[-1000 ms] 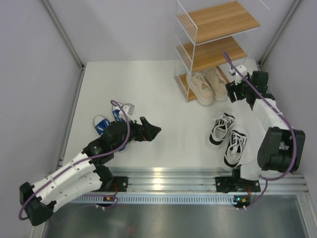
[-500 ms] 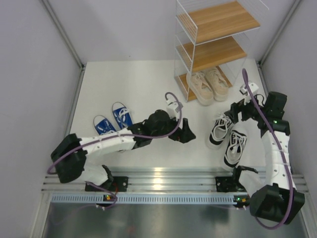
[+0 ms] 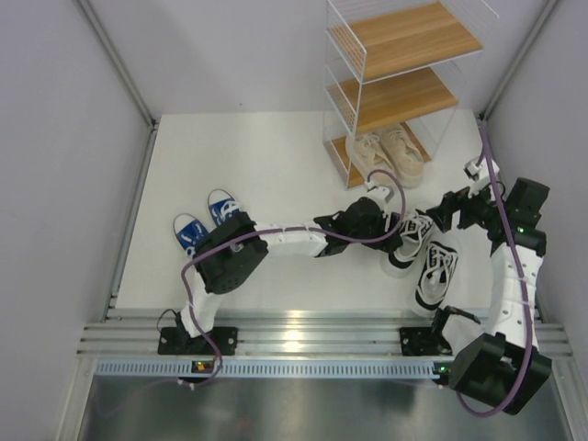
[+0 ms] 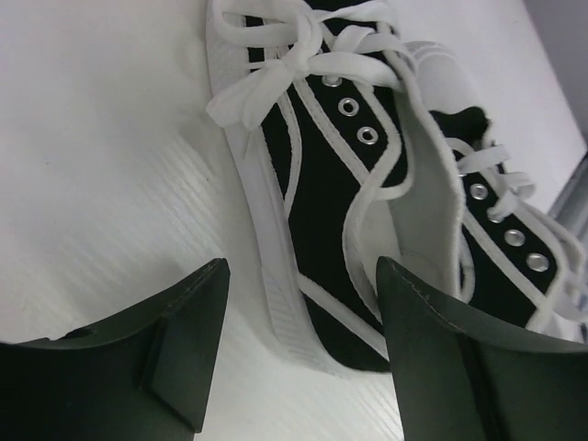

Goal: Place and organize the shoes onto the shoe shelf

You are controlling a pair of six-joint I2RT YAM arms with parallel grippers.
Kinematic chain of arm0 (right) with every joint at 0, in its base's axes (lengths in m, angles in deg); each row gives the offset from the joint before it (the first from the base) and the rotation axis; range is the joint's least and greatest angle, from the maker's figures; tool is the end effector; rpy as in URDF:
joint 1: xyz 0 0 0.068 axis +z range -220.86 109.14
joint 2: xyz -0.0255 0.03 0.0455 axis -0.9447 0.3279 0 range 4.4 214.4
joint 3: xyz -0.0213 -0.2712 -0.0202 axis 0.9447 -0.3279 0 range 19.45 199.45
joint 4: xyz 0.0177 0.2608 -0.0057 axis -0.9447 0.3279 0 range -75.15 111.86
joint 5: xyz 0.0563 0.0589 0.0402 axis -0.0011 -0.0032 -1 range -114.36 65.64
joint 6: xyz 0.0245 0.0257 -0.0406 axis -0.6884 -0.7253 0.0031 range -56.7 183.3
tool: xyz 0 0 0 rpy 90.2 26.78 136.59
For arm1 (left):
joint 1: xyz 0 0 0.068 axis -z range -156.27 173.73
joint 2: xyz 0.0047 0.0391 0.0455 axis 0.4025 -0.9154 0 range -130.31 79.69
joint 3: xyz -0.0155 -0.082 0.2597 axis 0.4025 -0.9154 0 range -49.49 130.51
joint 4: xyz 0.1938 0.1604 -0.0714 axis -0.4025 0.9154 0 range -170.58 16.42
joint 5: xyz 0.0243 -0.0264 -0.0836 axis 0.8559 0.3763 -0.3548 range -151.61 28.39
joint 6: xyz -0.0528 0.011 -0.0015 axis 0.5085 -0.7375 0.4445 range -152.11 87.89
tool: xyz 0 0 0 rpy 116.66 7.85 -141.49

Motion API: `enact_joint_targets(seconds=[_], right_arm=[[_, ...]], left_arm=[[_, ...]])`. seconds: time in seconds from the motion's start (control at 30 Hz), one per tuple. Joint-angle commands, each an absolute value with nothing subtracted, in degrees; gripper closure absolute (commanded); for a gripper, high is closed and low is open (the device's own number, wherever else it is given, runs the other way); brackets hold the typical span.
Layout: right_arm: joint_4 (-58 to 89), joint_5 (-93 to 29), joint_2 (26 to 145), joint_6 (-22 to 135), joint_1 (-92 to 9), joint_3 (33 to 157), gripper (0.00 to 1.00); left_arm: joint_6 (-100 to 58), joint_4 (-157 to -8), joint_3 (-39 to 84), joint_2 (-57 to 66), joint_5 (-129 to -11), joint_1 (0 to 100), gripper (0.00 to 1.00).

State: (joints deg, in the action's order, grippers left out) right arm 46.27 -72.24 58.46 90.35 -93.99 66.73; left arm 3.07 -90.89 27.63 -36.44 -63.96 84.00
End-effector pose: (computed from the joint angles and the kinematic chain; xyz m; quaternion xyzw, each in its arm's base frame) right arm 0.1873 -0.0512 0.2973 -0.2053 0.8156 0.1612 0.5163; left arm 0.2271 -0.4008 0.1902 0.1970 0.8373 -0.3889 0.3299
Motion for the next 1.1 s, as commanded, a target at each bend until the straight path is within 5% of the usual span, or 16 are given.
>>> enact_joint_targets(seconds=[0.0, 0.13, 0.23, 0.4, 0.83, 1.07], right_arm=[[46.32, -75.6, 58.01, 90.29, -95.9, 66.82, 0.17], [46.41, -76.04, 58.36, 90.29, -96.61, 66.82, 0.17], [46.85, -76.21, 58.89, 90.37, -96.7, 66.82, 0.17], [46.76, -75.25, 58.54, 90.2, -96.78, 66.73, 0.18], [70.29, -77.27, 65.57, 100.21, -91.87, 80.52, 0.24], [63.74, -71.22, 63.72, 93.81, -67.06, 78.78, 0.24]], left_arm=[[-0.89, -93.59, 32.5, -40.17, -57.05, 85.61, 0.31], [-3.45, -93.68, 34.26, -42.82, -53.09, 86.22, 0.36], [-5.21, -93.67, 35.67, -44.14, -52.56, 86.4, 0.5], [-5.48, -93.68, 35.94, -43.36, -55.62, 86.66, 1.0], [21.75, -100.09, 3.17, -12.26, -48.08, 86.84, 1.0], [36.16, -95.03, -10.19, 5.21, -38.25, 87.01, 1.0]])
